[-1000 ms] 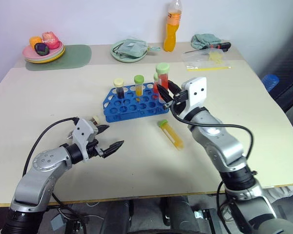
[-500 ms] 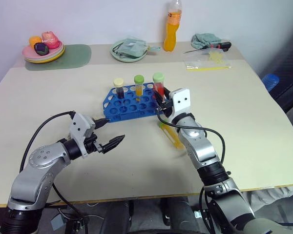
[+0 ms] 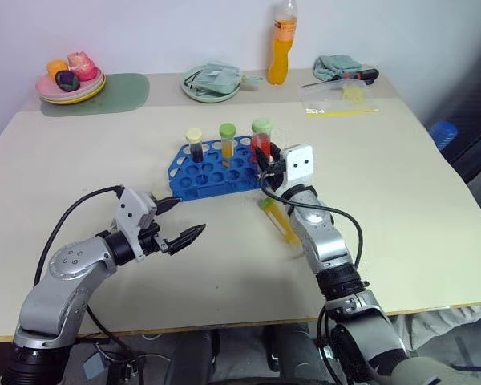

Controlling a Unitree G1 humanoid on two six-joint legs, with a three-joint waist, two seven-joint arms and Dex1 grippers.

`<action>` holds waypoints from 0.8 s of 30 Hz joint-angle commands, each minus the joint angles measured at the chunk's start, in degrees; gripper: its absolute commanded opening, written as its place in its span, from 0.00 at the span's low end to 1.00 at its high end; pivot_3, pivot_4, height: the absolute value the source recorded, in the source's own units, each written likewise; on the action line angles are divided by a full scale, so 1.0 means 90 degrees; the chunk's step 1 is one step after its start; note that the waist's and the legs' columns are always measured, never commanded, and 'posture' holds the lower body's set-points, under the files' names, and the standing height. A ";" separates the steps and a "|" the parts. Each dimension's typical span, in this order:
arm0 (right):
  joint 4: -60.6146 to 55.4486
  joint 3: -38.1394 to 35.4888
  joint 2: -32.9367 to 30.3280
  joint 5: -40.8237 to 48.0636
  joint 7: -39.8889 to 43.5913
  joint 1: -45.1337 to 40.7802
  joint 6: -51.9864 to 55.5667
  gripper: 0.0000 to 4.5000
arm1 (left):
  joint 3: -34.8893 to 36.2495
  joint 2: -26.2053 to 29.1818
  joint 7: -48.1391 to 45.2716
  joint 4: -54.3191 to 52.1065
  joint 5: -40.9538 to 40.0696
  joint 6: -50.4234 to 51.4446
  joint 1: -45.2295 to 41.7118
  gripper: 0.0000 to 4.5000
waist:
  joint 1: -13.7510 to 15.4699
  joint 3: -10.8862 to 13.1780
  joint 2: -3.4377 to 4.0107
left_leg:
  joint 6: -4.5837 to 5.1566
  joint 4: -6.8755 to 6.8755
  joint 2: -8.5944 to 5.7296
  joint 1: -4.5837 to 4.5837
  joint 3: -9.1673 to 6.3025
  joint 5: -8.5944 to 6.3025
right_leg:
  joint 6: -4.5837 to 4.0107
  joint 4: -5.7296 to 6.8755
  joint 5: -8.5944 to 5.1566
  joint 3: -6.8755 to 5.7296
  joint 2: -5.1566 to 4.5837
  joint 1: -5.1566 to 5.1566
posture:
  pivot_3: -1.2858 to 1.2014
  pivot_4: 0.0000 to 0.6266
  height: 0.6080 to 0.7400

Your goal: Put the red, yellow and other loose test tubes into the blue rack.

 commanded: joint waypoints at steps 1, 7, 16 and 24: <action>-0.0016 -0.0179 0.0104 0.0125 0.0127 -0.0025 -0.0205 0.40 | 0.0065 0.0036 0.0045 -0.0296 -0.0110 0.0036 -0.0080 1.00 | 0.0002 0.0000 0.0000 | 0.0000 0.0000 0.0000 0.0000 0.0000 0.0000 | 0.0000 0.0000 0.0000 0.0000 0.0000 0.0000 | 0.52 0.24 1.00; -0.0131 -0.0171 0.0135 -0.0104 0.0105 0.0072 -0.0431 0.99 | 0.0077 0.0073 0.0029 -0.0255 -0.0136 0.0080 -0.0130 1.00 | 0.0002 0.0001 0.0001 | 0.0000 -0.0001 0.0000 0.0000 -0.0001 0.0000 | 0.0000 0.0001 0.0000 0.0000 0.0000 0.0000 | 0.52 0.24 1.00; -0.0860 -0.0263 -0.0078 -0.0056 0.0276 0.0170 0.0248 0.99 | 0.0064 0.0070 0.0014 -0.0232 -0.0142 0.0074 -0.0116 1.00 | 0.0007 0.0001 0.0002 | 0.0000 -0.0001 0.0000 0.0000 -0.0002 0.0000 | 0.0000 0.0000 0.0000 0.0000 -0.0001 0.0000 | 0.52 0.24 1.00; -0.1606 -0.0555 -0.0244 0.0563 0.0471 -0.0464 0.2743 0.99 | -0.0005 0.0004 -0.0044 -0.0130 -0.0064 -0.0091 -0.0045 1.00 | 0.0010 0.0002 0.0004 | 0.0000 -0.0002 0.0003 0.0000 -0.0003 0.0000 | -0.0001 0.0000 -0.0001 0.0000 -0.0001 -0.0001 | 0.52 0.24 1.00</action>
